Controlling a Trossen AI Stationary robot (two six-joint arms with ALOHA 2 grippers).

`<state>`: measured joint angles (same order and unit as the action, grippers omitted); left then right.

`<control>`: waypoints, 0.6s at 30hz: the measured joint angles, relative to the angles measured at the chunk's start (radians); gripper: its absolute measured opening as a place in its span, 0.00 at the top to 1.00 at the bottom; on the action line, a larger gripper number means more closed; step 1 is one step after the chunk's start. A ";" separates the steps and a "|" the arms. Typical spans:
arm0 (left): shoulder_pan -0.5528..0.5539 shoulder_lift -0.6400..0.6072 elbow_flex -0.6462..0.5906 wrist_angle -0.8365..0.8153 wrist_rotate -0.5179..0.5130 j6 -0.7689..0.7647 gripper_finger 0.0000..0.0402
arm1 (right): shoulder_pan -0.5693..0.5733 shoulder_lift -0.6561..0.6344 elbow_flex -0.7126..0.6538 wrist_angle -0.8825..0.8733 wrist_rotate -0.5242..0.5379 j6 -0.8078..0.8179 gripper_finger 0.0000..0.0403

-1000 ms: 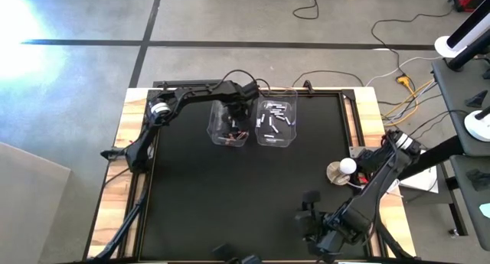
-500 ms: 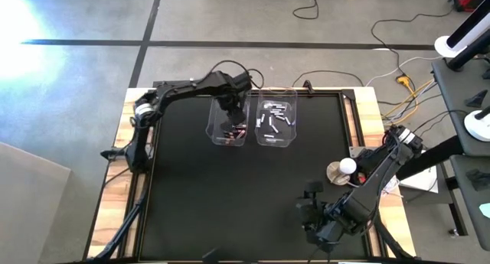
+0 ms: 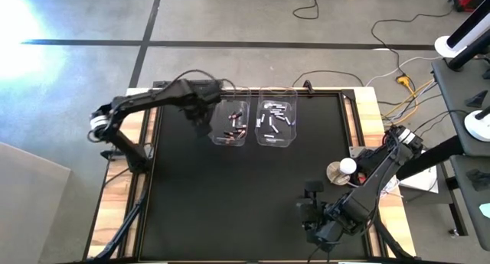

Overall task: Sort batteries
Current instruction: Adjust the left transparent bin

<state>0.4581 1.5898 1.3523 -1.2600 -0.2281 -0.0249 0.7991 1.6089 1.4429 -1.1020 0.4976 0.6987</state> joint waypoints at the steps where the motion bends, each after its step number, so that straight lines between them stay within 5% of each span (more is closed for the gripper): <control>1: 0.000 -0.023 -0.047 0.022 0.001 0.017 0.65 | -0.002 0.000 0.000 0.000 0.000 -0.003 0.30; 8: 0.001 -0.082 -0.271 0.227 0.001 0.084 0.65 | -0.025 0.000 0.000 0.002 0.000 -0.020 0.30; 18: -0.017 -0.063 -0.286 0.331 0.079 0.114 0.65 | -0.115 -0.018 0.000 -0.005 -0.001 -0.131 0.29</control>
<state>0.4415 1.5264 1.0664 -0.9286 -0.1491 0.0894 0.6840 1.5909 1.4425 -1.1071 0.4969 0.5677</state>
